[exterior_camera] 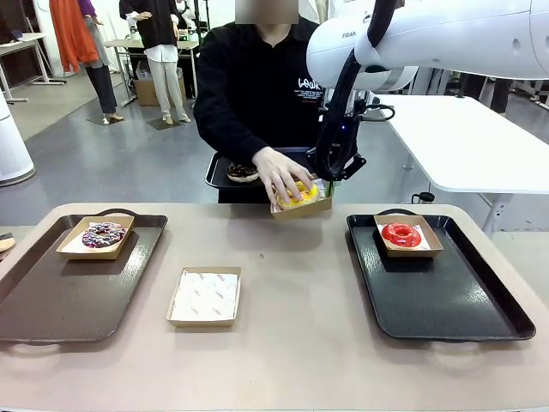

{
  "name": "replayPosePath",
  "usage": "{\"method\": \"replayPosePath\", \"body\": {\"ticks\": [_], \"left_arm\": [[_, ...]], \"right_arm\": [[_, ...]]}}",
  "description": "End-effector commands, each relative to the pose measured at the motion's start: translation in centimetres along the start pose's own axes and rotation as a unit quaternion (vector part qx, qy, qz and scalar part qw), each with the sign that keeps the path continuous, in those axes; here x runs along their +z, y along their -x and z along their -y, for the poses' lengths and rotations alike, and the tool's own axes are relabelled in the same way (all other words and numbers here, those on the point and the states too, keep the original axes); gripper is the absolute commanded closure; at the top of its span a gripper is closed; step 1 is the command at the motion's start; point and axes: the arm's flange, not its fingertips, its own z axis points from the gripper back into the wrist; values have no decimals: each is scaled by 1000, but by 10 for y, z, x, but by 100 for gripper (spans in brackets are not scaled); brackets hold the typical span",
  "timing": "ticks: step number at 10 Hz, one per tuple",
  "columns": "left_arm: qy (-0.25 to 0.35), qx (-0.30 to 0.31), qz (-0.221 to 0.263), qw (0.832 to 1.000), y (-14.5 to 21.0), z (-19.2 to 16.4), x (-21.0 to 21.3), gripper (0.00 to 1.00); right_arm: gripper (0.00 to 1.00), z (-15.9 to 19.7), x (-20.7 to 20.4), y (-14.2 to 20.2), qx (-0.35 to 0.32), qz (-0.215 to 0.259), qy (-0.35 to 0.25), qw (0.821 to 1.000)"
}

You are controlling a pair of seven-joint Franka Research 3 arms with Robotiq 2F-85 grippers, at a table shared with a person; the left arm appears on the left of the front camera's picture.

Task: Individually package the donuts and arrange them on the tray.
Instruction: Place the picked Paper togo box on the Handle tray while simultaneously picking up another Paper togo box from the table with the other hand.

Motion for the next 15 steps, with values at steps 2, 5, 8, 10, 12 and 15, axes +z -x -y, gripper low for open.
{"method": "replayPosePath", "body": {"ticks": [2,5,8,10,12,15], "left_arm": [[4,-6,2,1000,5,1,1,0],[4,-6,2,1000,5,1,1,0],[4,-6,2,1000,5,1,1,0],[-19,-2,-8,1000,-3,16,0,0],[-59,-35,-40,997,-3,60,-13,0],[-129,-71,-101,984,4,132,-51,0]], "right_arm": [[100,0,1,0,-3,0,-1,1000],[100,0,1,0,-3,0,-1,1000],[100,0,1,0,-3,0,-1,1000],[98,12,5,3,15,0,-23,1000],[98,45,29,36,27,7,-23,999],[98,117,57,97,18,33,-19,999]]}}
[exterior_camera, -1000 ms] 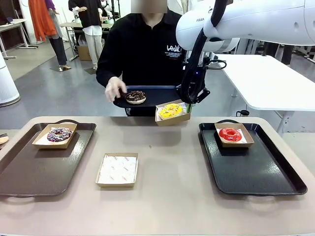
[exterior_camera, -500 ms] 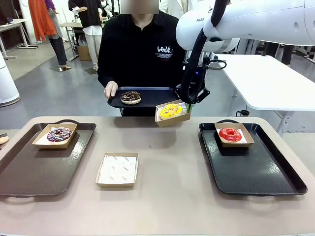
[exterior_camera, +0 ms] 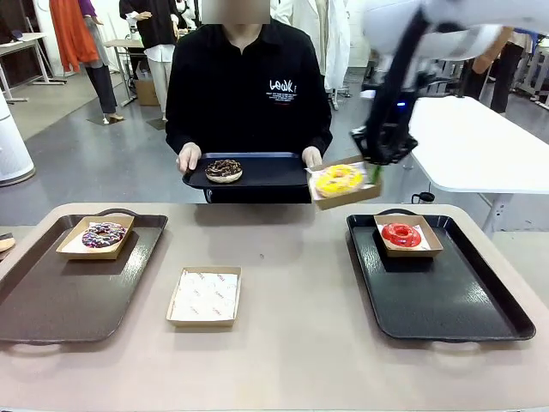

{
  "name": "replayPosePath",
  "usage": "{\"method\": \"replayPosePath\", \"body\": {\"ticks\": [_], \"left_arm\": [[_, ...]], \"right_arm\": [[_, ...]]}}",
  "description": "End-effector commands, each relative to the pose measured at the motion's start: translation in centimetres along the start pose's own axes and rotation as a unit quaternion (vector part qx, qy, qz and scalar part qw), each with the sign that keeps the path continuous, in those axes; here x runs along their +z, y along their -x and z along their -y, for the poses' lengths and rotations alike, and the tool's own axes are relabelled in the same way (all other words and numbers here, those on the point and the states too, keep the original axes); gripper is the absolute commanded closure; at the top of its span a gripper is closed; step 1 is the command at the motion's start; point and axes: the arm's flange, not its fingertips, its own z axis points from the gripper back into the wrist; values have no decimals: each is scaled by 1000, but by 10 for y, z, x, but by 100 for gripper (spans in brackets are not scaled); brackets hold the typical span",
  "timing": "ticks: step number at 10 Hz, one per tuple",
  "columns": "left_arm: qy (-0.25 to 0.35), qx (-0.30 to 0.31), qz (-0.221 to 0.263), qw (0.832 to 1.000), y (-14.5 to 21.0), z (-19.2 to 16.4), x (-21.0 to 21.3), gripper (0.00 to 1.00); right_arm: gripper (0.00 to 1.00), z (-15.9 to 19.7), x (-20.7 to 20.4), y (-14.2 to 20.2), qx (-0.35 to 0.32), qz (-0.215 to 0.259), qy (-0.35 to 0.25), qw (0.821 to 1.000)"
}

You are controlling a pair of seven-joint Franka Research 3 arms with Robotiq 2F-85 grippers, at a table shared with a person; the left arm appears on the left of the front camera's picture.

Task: Individually package the donuts and arrange them on the tray.
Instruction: Place the picked Paper togo box on the Handle tray while simultaneously picking up another Paper togo box from the table with the other hand.

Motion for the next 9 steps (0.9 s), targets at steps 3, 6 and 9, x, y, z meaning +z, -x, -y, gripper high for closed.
{"method": "replayPosePath", "body": {"ticks": [3,6,9], "left_arm": [[-124,-36,-57,990,9,75,-64,0],[-213,-68,-78,971,23,115,-137,0],[-266,-84,-98,955,32,134,-198,0]], "right_arm": [[98,86,-16,63,15,20,18,1000],[98,132,-50,69,15,19,7,1000],[98,157,-80,69,6,-1,9,1000]]}}
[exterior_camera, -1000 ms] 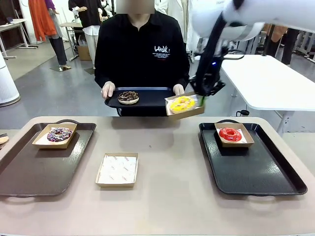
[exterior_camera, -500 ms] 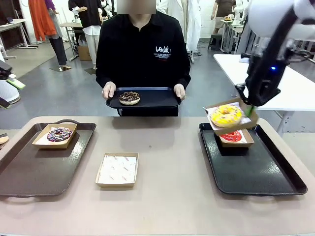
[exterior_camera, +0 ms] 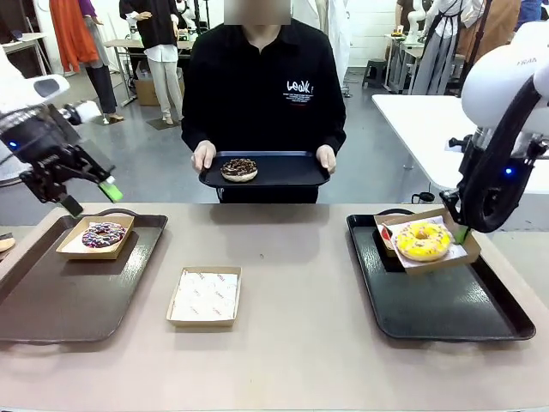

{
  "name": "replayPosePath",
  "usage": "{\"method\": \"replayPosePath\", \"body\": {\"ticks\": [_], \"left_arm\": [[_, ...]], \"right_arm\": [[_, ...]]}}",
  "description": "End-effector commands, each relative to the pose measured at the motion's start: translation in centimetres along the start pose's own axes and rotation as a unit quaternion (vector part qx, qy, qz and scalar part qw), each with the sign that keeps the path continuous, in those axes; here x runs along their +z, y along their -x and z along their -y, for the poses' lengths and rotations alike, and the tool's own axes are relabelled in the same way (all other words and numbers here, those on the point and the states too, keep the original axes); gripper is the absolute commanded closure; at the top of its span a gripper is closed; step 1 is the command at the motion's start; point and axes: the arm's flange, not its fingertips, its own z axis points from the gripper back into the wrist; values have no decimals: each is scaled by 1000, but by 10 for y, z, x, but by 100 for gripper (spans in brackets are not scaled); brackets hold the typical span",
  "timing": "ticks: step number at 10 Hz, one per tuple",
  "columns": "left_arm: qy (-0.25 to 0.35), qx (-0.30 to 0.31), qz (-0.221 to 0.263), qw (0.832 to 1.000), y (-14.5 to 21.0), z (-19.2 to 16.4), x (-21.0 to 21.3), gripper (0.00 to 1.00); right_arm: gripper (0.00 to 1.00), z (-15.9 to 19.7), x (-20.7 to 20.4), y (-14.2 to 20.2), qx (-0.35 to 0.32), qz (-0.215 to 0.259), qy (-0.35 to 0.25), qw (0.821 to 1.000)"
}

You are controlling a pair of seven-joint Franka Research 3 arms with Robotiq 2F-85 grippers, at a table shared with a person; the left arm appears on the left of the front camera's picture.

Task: Individually package the donuts and arrange them on the tray.
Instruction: Place the picked Paper togo box on the Handle tray while simultaneously picking up another Paper togo box from the table with the other hand.

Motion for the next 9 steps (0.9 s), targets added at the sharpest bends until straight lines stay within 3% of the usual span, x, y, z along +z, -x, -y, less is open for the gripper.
{"method": "replayPosePath", "body": {"ticks": [1,9], "left_arm": [[-39,6,-1,999,-1,11,-19,0],[-149,18,17,989,-24,53,-134,0]], "right_arm": [[98,11,-11,-2,7,-2,-6,1000],[98,12,-14,-1,-7,-14,-2,1000]]}}
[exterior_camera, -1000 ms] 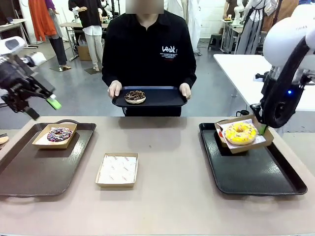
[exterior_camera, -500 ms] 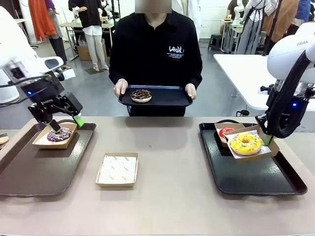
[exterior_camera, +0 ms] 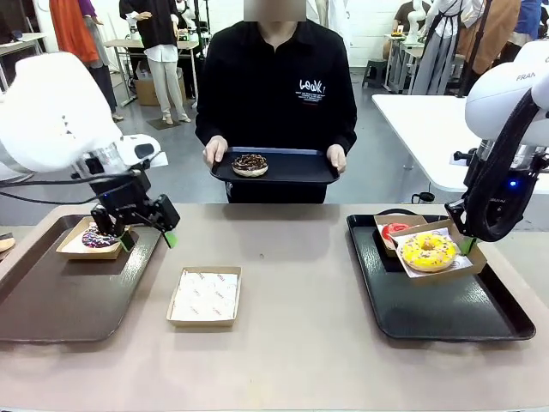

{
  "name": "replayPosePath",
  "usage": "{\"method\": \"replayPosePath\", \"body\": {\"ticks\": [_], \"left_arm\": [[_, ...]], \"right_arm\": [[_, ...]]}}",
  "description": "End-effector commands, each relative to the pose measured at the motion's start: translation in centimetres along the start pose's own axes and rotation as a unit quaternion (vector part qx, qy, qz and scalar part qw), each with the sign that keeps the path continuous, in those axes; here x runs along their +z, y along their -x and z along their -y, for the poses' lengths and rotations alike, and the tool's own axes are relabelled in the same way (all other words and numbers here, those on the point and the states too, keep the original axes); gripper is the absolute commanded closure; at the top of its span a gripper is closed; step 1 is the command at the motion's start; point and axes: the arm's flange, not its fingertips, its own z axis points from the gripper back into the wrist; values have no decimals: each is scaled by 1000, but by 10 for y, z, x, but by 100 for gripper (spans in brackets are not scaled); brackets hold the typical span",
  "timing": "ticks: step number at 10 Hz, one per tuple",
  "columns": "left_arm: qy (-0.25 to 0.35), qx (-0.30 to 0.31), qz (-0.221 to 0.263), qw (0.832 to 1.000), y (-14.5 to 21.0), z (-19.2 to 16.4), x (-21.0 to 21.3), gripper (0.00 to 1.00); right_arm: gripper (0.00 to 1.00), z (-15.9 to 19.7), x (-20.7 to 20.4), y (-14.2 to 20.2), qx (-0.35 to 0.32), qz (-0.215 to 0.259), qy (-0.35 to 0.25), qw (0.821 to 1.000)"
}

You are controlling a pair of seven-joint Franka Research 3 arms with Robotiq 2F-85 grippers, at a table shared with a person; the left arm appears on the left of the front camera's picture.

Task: Individually package the donuts and arrange them on the tray.
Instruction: Place the picked Paper togo box on the Handle tray while simultaneously picking up another Paper togo box from the table with the other hand.

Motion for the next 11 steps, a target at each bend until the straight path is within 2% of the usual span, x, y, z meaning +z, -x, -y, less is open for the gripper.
{"method": "replayPosePath", "body": {"ticks": [1,4,5,6,7,11], "left_arm": [[-53,12,19,998,0,12,-23,0],[-96,15,44,994,4,27,-50,0],[-97,14,52,994,6,30,-53,0],[-61,16,46,997,8,26,-43,0],[-80,1,35,996,5,24,-47,0],[-80,1,35,996,5,24,-47,0]], "right_arm": [[98,-1,2,1,1,2,0,1000],[98,-1,2,1,1,2,0,1000],[98,-1,2,1,1,2,0,1000],[98,-1,2,1,1,2,0,1000],[98,-1,2,1,1,2,0,1000],[98,-1,2,1,1,2,0,1000]]}}
